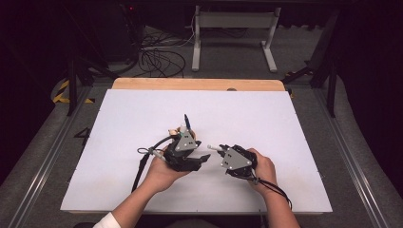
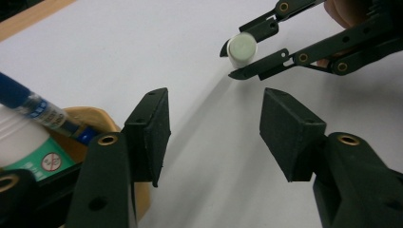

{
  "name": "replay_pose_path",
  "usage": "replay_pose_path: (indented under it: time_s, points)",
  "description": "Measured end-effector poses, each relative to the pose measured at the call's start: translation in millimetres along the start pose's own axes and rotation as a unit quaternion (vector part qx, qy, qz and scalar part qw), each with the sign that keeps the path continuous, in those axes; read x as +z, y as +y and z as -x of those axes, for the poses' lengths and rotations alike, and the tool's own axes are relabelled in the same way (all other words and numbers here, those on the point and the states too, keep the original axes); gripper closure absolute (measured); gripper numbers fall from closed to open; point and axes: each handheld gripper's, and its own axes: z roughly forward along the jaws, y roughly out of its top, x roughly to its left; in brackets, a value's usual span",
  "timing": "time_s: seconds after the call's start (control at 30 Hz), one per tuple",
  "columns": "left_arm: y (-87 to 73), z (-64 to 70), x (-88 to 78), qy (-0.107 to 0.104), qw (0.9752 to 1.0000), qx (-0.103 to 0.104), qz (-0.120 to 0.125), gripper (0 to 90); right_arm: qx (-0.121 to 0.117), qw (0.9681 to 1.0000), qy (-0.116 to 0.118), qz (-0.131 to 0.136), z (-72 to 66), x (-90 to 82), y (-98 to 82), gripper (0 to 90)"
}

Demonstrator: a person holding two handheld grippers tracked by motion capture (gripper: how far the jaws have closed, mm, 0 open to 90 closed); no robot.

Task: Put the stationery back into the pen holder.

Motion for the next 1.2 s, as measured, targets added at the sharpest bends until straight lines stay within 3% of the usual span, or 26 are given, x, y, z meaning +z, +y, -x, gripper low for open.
replay_pose_path:
  time_s: [0.23, 0.53, 0.77, 1.07, 1.2]
  points:
    - [-7.0, -7.3, -8.4, 0.012, 0.9999, -0.003, 0.001, 39.0, 0.063, 0.9977, 0.002, 0.023, 5.8, -0.8, -0.9, 78.8]
    - [-16.1, -17.1, -22.5, 0.022, 0.9997, -0.002, 0.008, 36.7, 0.109, 0.9929, 0.004, 0.046, 9.0, -1.1, -0.8, 78.8]
    - [-26.2, -25.4, -32.0, 0.035, 0.9993, -0.01, 0.009, 31.2, 0.151, 0.9853, 0.013, 0.078, 11.3, -3.0, 0.9, 78.8]
    - [-40.3, -35.2, -41.4, 0.052, 0.9984, -0.016, 0.016, 27.8, 0.181, 0.9779, 0.014, 0.103, 12.7, -4.3, 3.3, 78.9]
    - [-44.2, -37.5, -43.1, 0.054, 0.9982, -0.014, 0.019, 25.9, 0.203, 0.9718, 0.01, 0.121, 14.3, -5.6, 3.0, 78.8]
